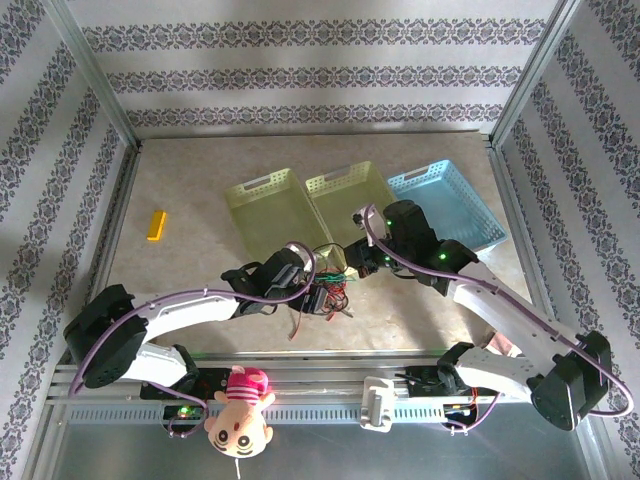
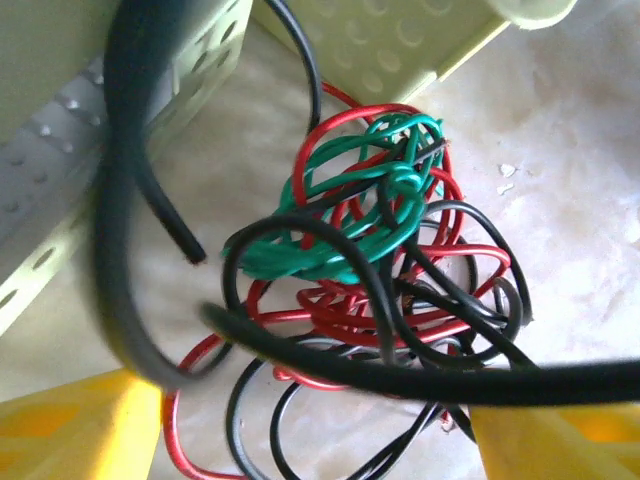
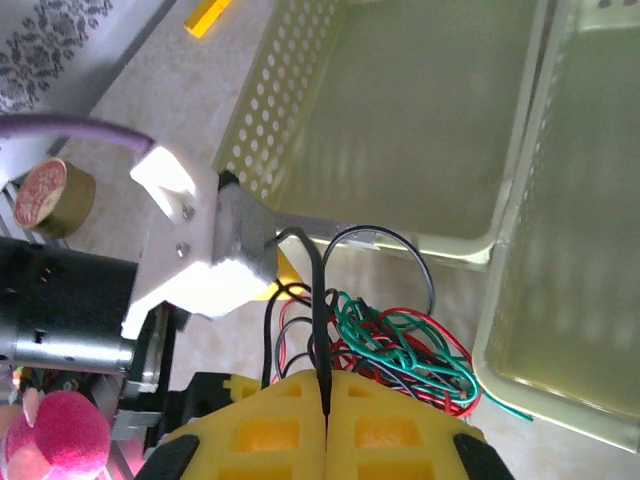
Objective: Untangle the cables
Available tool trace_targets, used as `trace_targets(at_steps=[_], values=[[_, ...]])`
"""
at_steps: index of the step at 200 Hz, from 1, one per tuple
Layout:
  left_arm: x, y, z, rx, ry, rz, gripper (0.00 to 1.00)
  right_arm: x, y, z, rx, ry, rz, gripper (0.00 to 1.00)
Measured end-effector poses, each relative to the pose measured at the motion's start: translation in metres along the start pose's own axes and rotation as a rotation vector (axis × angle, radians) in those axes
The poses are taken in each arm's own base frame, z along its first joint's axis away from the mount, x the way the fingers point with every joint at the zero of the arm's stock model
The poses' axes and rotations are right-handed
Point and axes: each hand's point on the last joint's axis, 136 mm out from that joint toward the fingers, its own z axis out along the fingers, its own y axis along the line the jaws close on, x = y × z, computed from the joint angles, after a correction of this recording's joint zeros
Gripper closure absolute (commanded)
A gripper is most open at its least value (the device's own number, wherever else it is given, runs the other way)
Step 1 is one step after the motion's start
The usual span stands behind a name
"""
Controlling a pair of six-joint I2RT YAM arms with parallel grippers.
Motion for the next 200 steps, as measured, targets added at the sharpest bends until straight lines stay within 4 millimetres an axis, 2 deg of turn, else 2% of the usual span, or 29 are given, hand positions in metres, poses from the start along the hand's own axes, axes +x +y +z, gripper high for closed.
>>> trace_targets(at_steps=[47, 65, 77, 88, 156, 177, 200], values=[[0.013, 0.008, 0.007, -0.005, -0.014, -0.021, 0.82, -0.032, -0.012, -0.038, 0.053, -0.172, 0.051, 1.0], [0.017, 0.011, 0.009, -0.009, -0.015, -0.032, 0.9, -0.047, -0.02, -0.056, 0.091, -0.26, 0.081, 1.0], [0.018, 0.013, 0.01, -0.015, -0.017, -0.035, 0.92, -0.058, -0.028, -0.069, 0.12, -0.324, 0.106, 1.0], [0.019, 0.015, 0.01, -0.02, -0.025, -0.039, 1.0, -0.067, -0.035, -0.081, 0.147, -0.385, 0.129, 1.0], [0.028, 0.031, 0.011, -0.074, -0.053, -0.085, 1.0, -0.138, -0.065, -0.162, 0.242, -0.749, 0.234, 1.0], [0.029, 0.033, 0.01, -0.081, -0.058, -0.09, 1.0, -0.156, -0.071, -0.172, 0.249, -0.804, 0.239, 1.0], [0.022, 0.032, 0.004, -0.079, -0.09, -0.094, 1.0, -0.169, -0.08, -0.165, 0.254, -0.802, 0.246, 1.0]])
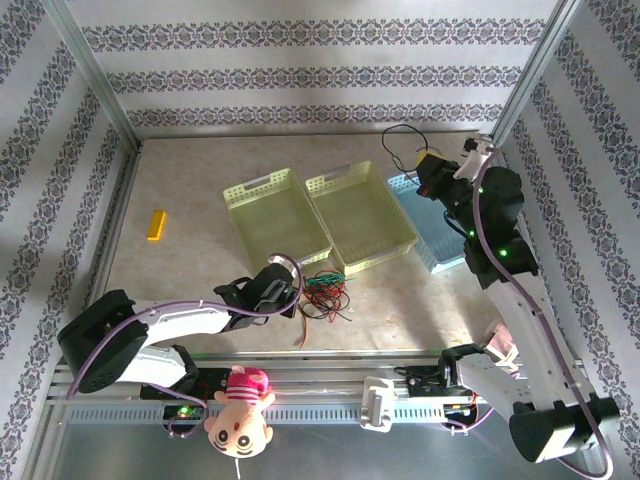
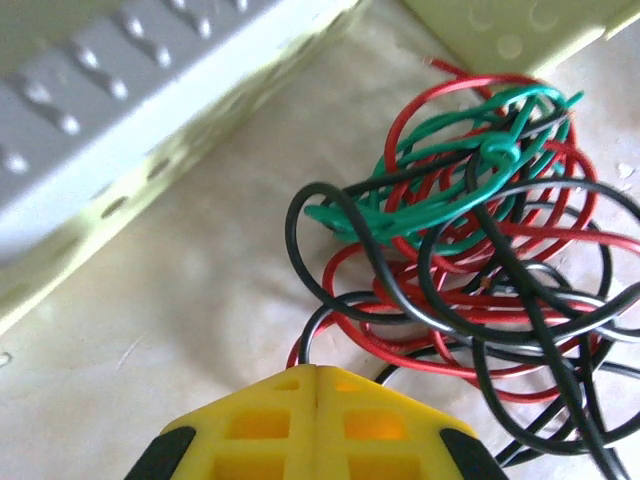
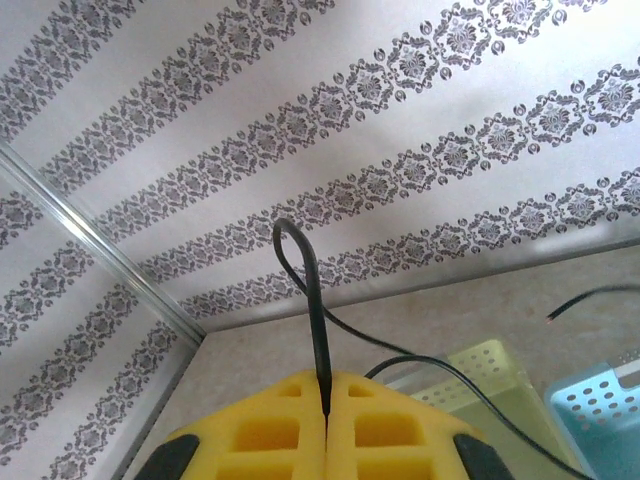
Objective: Untangle the cables
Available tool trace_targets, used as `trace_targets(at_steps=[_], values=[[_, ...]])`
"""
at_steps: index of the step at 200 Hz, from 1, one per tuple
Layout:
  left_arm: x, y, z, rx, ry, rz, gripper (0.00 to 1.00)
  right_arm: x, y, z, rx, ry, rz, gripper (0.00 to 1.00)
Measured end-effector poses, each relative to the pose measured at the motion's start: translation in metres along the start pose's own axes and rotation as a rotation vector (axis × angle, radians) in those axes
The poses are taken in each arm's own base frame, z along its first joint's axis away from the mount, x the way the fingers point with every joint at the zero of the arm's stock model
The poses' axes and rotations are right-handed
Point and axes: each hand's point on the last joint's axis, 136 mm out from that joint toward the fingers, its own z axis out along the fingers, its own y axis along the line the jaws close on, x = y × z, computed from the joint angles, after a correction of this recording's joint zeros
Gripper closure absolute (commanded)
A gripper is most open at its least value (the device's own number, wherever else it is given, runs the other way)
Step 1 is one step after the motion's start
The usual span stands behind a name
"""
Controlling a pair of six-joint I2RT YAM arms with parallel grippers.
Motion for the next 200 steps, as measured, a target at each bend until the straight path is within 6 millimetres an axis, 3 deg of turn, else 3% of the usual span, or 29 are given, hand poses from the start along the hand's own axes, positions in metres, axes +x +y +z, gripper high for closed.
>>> trace_targets(at_steps=[10, 28, 53, 93, 97, 110, 115, 138, 161, 200], values=[[-0.004, -0.001, -0.003, 0.006, -0.016, -0.002, 1.0, 0.006, -0.006, 0.009, 0.012, 0.021, 0.013, 1.0], [-0.013, -0.005, -0.01, 0.02, -0.049, -0.005, 0.87, 0.025, -0.021, 0.025, 0.042, 0.076, 0.041, 1.0], [-0.025, -0.008, -0.019, 0.033, -0.1, -0.009, 0.71, 0.068, -0.05, 0.045, 0.1, 0.189, 0.074, 1.0], [-0.033, -0.012, -0.023, 0.046, -0.135, -0.005, 0.32, 0.141, -0.074, 0.062, 0.156, 0.383, 0.105, 1.0], [-0.033, -0.011, -0.022, 0.046, -0.136, -0.012, 0.27, 0.148, -0.074, 0.063, 0.159, 0.399, 0.106, 0.97], [-0.033, -0.012, -0.021, 0.046, -0.134, -0.012, 0.13, 0.171, -0.077, 0.066, 0.172, 0.46, 0.113, 0.73], [-0.033, -0.012, -0.02, 0.046, -0.132, -0.009, 0.0, 0.179, -0.079, 0.066, 0.179, 0.483, 0.12, 0.67], [-0.029, -0.011, -0.014, 0.035, -0.109, -0.013, 0.01, 0.206, -0.079, 0.062, 0.201, 0.564, 0.11, 0.53], [-0.033, -0.014, -0.009, 0.029, -0.099, -0.02, 0.01, 0.222, -0.07, 0.05, 0.212, 0.623, 0.038, 0.52], [-0.041, -0.007, -0.009, -0.02, -0.124, -0.061, 0.01, 0.27, -0.019, 0.009, 0.09, 0.824, -0.165, 0.53]])
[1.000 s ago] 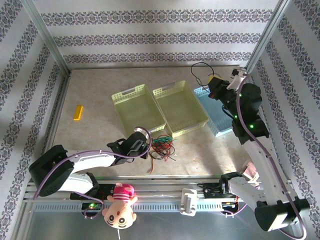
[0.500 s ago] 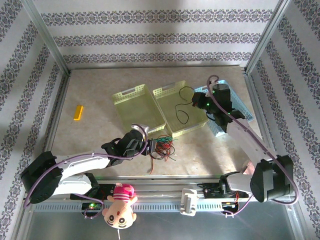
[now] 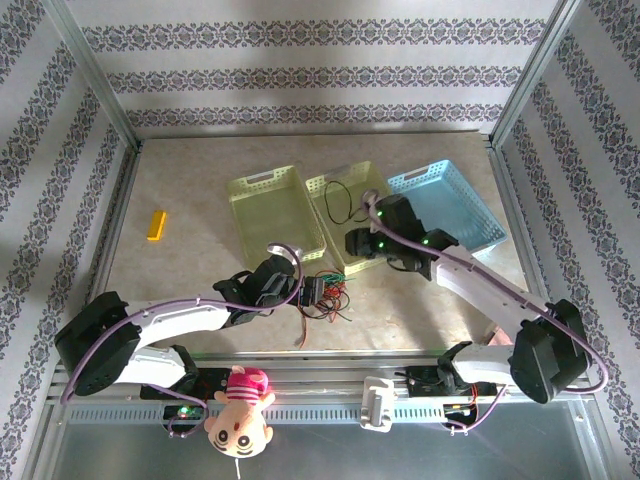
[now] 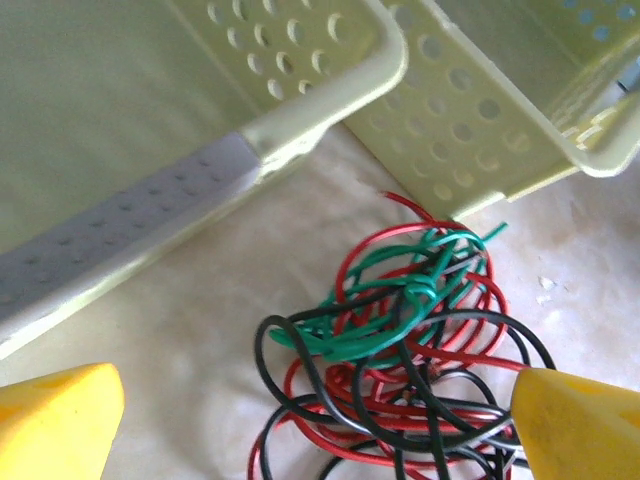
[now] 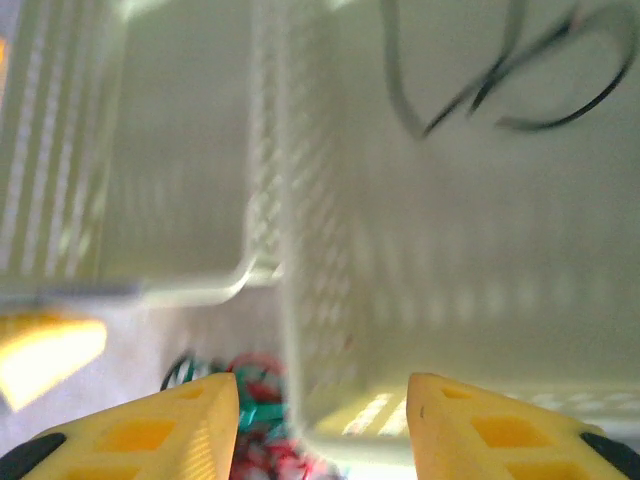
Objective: Untangle the cables
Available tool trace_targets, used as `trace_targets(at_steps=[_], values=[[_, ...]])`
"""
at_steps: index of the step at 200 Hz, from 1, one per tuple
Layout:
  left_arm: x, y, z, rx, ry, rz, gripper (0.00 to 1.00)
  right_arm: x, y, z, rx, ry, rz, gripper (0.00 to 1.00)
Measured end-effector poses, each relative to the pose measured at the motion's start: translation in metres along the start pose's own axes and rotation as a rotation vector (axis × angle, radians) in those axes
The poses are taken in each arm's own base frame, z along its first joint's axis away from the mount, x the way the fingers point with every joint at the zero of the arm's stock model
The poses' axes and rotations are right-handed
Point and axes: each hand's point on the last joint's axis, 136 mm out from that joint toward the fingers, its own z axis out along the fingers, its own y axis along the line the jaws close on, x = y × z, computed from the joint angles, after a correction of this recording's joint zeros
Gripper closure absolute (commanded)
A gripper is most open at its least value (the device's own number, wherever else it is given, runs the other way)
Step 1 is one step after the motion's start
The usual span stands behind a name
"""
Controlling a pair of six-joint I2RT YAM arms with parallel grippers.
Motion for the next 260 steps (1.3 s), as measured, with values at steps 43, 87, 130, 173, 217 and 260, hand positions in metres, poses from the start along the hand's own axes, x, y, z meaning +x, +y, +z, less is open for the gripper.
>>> trace_targets(at_steps=[43, 87, 130, 173, 217, 260], values=[[-0.028, 0.033, -0.032, -0.162, -0.15, -0.169, 0.01, 0.082, 0.064, -0.008, -0.126, 0.244, -0.37, 0.53], [-0.051, 0.066, -0.071, -0.374, -0.247, -0.353, 0.01, 0.114, 0.078, 0.022, -0.142, 0.434, -0.497, 0.56], [-0.035, 0.079, -0.064, -0.511, -0.148, -0.314, 0.01, 0.128, 0.084, 0.049, -0.154, 0.547, -0.535, 0.56], [-0.02, 0.082, -0.059, -0.521, -0.09, -0.312, 0.01, 0.127, 0.088, 0.062, -0.163, 0.574, -0.546, 0.66], [-0.003, 0.079, -0.054, -0.448, -0.053, -0.296, 0.01, 0.128, 0.087, 0.067, -0.166, 0.578, -0.548, 1.0], [-0.004, 0.044, -0.036, -0.244, -0.011, -0.197, 0.01, 0.095, 0.089, 0.032, -0.229, 0.424, -0.501, 1.0]])
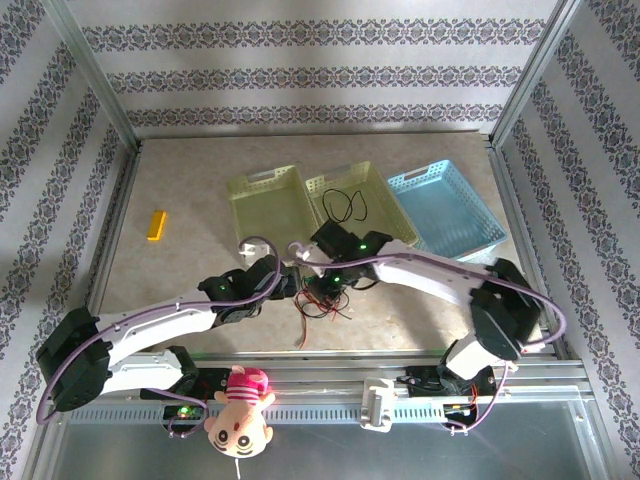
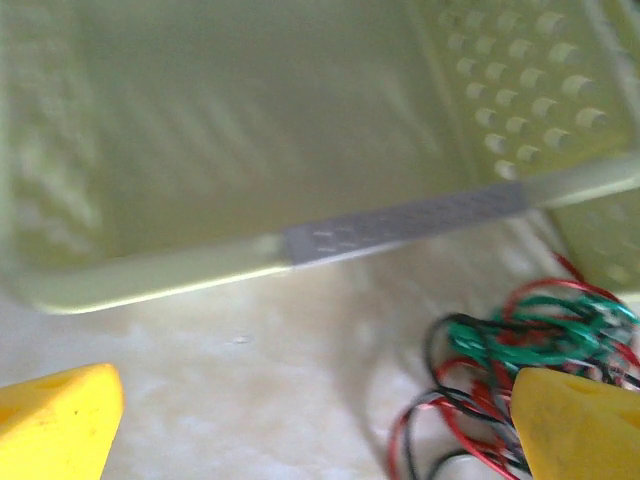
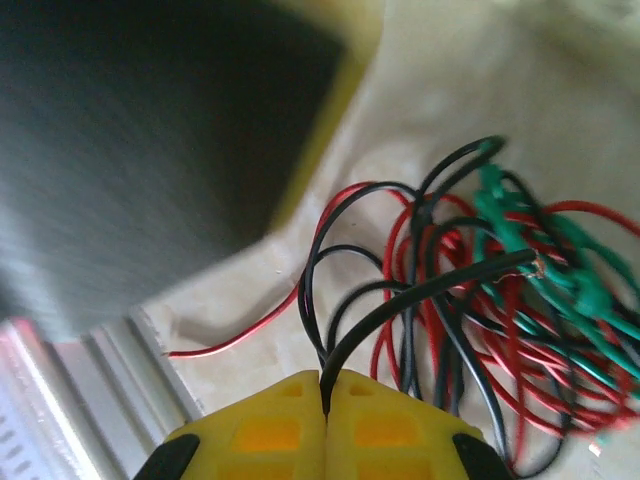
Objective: Untangle the cables
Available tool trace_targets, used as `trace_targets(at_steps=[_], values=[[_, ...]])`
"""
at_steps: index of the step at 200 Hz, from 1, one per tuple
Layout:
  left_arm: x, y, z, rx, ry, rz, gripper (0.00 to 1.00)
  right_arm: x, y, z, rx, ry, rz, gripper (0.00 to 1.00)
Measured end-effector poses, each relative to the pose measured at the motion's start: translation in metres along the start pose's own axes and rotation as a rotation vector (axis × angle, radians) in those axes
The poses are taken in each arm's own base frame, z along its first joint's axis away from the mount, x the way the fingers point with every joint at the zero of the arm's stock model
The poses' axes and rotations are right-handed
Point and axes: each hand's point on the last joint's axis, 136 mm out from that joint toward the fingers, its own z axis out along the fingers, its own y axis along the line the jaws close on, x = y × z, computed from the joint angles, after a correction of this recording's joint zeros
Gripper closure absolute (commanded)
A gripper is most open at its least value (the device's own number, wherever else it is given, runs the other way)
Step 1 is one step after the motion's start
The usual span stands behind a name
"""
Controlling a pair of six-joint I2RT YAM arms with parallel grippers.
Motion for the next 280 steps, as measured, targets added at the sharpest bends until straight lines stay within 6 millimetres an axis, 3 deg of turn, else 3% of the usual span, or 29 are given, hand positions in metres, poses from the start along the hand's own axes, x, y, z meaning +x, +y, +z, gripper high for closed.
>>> trace_targets(at_steps=[26, 43, 102, 172, 226, 255, 280], values=[[0.014, -0.025, 0.012, 0.099, 0.081, 0.109, 0.01, -0.02, -0.004, -0.055, -0.035, -0.201, 0.049, 1.0], [0.024, -0.038, 0.021, 0.14, 0.139, 0.174, 0.01, -0.025, -0.012, -0.081, -0.058, -0.298, 0.101, 1.0], [0.035, -0.071, 0.044, 0.243, 0.199, 0.276, 0.0, -0.027, -0.028, -0.117, -0.146, -0.438, 0.258, 1.0], [0.047, -0.07, 0.056, 0.242, 0.225, 0.307, 0.04, -0.059, -0.035, -0.221, -0.079, -0.779, 0.248, 1.0], [0.057, -0.06, 0.059, 0.227, 0.239, 0.31, 0.01, -0.076, -0.076, -0.262, -0.002, -0.945, 0.333, 1.0], [0.059, -0.056, 0.06, 0.219, 0.239, 0.306, 0.01, -0.084, -0.081, -0.28, -0.005, -1.019, 0.342, 1.0], [0.061, -0.052, 0.061, 0.209, 0.235, 0.303, 0.01, -0.094, -0.08, -0.309, 0.014, -1.105, 0.314, 1.0]])
